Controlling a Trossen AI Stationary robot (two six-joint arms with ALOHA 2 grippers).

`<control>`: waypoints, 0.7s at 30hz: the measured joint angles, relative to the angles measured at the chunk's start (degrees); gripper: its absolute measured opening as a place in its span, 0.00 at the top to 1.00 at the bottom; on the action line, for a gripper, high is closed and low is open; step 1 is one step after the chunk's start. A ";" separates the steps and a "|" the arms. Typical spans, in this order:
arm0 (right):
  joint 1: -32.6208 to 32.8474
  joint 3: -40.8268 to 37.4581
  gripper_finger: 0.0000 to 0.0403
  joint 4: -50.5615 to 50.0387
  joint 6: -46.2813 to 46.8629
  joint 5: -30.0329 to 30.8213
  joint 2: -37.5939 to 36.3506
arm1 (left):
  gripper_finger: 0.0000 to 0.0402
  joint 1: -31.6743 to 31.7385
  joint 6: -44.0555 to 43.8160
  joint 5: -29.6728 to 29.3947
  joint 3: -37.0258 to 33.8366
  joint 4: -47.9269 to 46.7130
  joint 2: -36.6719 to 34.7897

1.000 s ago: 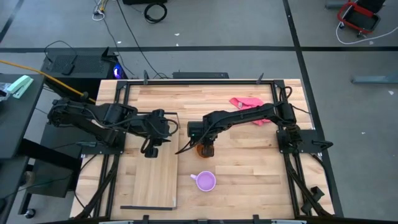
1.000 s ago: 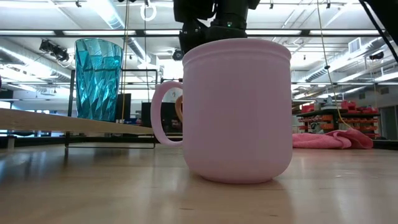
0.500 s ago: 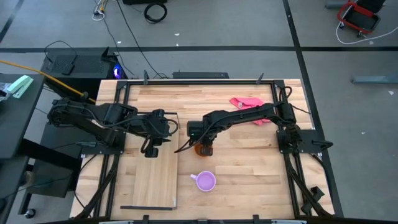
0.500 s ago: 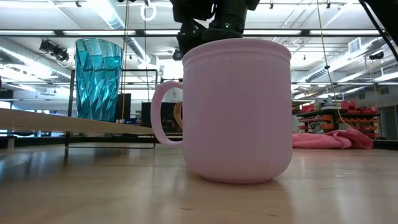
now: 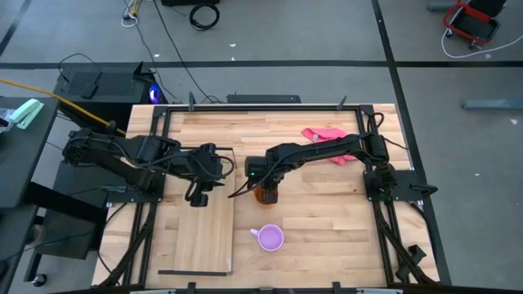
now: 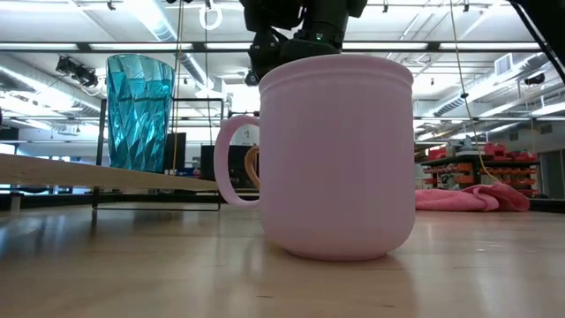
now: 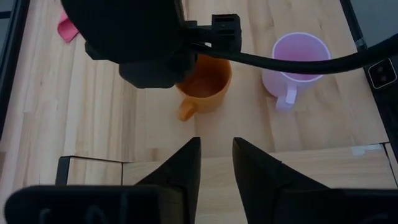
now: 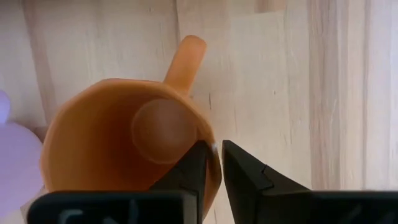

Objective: Stack small to large cups/mugs on shelf
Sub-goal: Put the orange mug on the shelf

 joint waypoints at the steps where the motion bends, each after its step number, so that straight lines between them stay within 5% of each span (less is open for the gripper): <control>1: -0.06 0.00 0.85 -0.01 0.03 -0.01 0.00 | 0.75 0.00 -0.02 0.01 0.00 -0.07 0.00; 13: -0.22 -0.02 0.85 -2.34 4.23 0.25 -5.88 | 0.76 0.00 -0.50 0.01 0.00 -0.82 -0.04; 21: 1.59 0.00 0.85 -5.42 15.57 1.48 -14.25 | 0.76 -0.02 -1.51 0.01 0.07 -0.39 1.27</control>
